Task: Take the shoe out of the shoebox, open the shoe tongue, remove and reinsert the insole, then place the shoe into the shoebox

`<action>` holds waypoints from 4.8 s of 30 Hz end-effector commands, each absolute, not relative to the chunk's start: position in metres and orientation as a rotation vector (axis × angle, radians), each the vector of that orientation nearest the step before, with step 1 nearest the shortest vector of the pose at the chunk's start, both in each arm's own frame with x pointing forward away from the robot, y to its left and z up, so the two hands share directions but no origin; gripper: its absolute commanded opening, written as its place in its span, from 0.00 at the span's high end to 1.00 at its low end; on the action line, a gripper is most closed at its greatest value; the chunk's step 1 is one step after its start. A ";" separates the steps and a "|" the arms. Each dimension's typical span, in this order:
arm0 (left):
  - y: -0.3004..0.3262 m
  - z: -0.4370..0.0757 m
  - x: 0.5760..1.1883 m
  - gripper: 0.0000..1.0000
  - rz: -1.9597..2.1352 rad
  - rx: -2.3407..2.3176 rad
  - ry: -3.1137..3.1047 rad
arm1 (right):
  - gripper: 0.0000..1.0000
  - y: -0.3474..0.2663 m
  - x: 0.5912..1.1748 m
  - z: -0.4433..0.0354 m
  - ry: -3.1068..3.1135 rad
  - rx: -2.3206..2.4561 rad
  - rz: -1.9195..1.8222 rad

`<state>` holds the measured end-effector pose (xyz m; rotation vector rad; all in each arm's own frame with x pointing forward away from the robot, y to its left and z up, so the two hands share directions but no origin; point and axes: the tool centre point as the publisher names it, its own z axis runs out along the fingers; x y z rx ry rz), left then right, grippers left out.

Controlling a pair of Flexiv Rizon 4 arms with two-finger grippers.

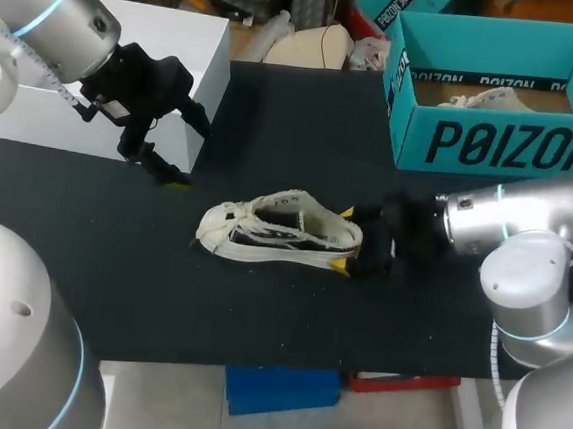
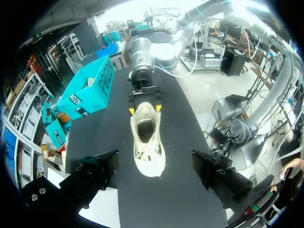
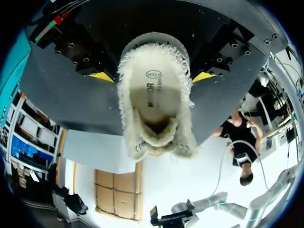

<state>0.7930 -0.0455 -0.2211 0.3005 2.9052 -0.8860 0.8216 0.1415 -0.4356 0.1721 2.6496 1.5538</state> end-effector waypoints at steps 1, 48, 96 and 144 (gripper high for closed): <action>-0.045 -0.222 0.793 0.00 -0.887 0.303 2.902 | 0.00 0.148 0.824 -0.440 2.638 0.158 1.575; -0.121 -0.278 0.822 0.00 -0.134 -0.242 3.179 | 1.00 0.152 0.825 -0.442 2.644 0.145 1.586; -0.184 -0.310 0.819 0.00 0.176 -1.733 2.308 | 1.00 0.152 0.825 -0.442 2.644 0.145 1.586; -0.159 -0.366 0.804 1.00 0.620 -1.673 2.051 | 1.00 0.152 0.825 -0.442 2.644 0.145 1.586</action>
